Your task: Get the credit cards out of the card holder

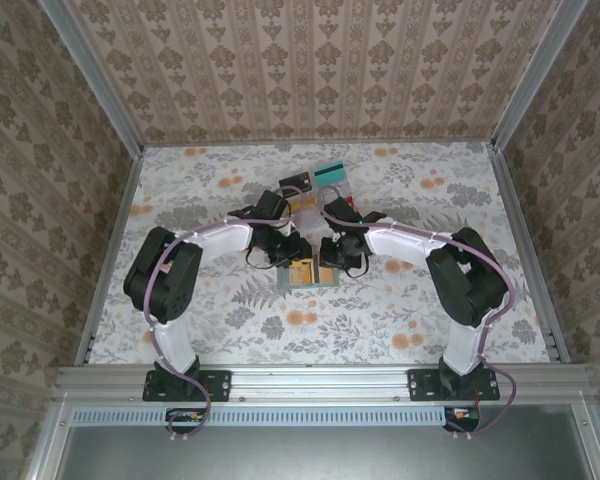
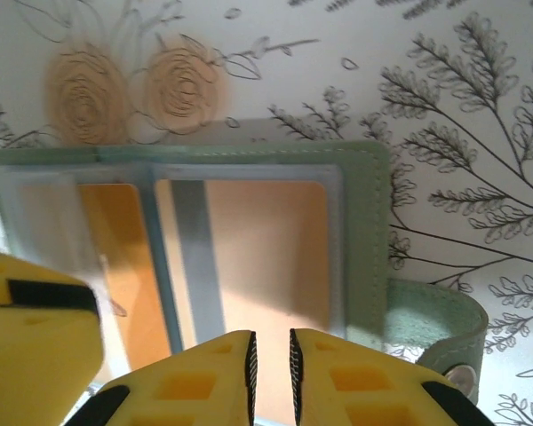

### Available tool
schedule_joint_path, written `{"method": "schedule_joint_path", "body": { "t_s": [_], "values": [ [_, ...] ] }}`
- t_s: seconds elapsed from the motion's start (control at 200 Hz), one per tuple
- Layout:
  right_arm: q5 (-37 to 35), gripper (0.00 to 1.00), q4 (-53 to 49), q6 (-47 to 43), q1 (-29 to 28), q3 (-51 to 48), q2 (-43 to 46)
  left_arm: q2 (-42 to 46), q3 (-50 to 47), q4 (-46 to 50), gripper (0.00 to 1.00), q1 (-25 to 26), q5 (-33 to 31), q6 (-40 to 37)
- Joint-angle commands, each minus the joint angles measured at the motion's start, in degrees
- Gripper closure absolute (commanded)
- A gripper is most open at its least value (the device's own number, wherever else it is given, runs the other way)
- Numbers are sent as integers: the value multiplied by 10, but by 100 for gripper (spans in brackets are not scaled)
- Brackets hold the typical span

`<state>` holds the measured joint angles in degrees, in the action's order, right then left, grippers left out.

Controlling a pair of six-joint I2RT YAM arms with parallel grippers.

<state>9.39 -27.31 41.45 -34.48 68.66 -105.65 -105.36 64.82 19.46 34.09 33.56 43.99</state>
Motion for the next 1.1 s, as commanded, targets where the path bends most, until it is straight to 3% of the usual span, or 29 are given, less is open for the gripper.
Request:
{"method": "schedule_joint_path", "body": {
  "t_s": [0.0, 0.63, 1.095],
  "values": [
    [-15, 79, -20, 18, 5, 4, -8, -16, 14, 2, 76, 7, -2, 12],
    [51, 81, 24, 22, 15, -13, -55, -61, 18, 19, 73, 10, -15, 5],
    [13, 82, -11, 16, 16, -4, -68, -30, -12, -56, 79, -8, 78, -8]
  ]
}}
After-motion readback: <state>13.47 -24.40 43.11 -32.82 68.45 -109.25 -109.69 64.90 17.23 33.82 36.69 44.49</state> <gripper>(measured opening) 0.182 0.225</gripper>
